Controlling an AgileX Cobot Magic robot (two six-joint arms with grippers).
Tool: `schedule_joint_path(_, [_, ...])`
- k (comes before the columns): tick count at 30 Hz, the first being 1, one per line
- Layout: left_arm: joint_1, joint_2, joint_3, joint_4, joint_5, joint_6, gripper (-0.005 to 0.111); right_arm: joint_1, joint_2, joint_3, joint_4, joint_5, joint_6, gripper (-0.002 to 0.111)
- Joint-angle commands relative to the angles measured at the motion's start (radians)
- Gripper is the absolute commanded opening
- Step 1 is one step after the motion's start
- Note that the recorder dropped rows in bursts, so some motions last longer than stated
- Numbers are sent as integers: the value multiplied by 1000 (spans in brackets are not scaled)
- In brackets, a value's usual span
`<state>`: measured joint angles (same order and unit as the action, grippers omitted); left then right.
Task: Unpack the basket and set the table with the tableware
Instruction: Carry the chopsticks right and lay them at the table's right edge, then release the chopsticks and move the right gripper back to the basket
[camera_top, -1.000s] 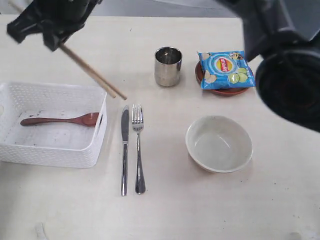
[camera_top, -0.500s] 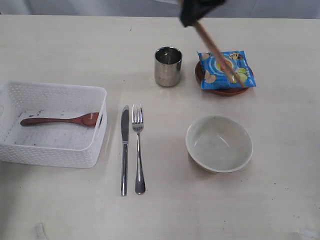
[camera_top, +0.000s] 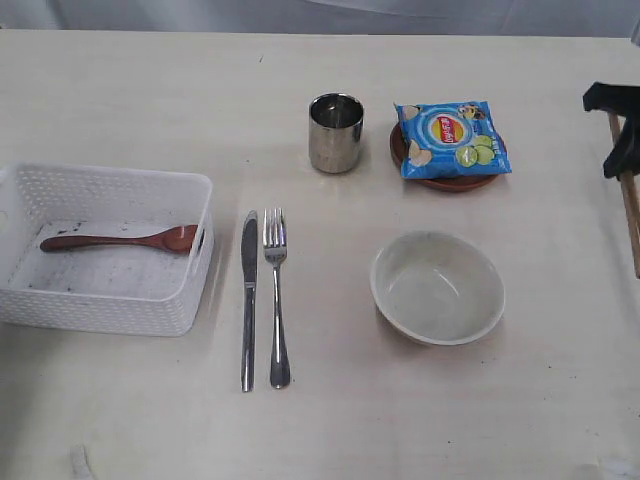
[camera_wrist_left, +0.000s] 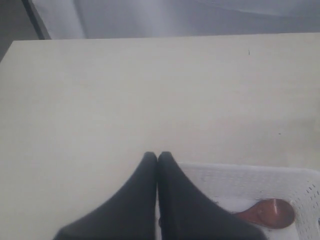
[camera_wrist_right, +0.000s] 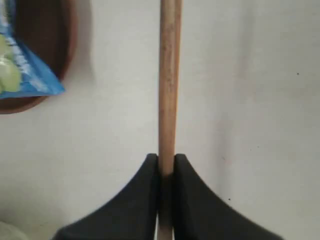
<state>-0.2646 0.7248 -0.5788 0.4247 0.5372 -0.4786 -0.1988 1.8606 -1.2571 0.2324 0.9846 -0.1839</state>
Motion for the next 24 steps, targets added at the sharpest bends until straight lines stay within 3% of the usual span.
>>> schedule_joint_path(1, [3,-5,-7,-8,-10,4,0,9,52,50,4,-68,-52,0])
schedule_joint_path(9, [3,-5,-7,-11,-10,6,0,52,147,61,-10,-93,-85,4])
schedule_joint_path(11, [3,-5,-7,-11,-10,6,0,52,154,61,-10,-97,-85,14])
schedule_joint_path(16, [3,-5,-7,-11,-10,6,0,52,155,61,4,-100,-68,51])
schedule_joint_path(24, [3,-5,-7,-11,-10,6,0,52,37,-69,65,15,-44,52])
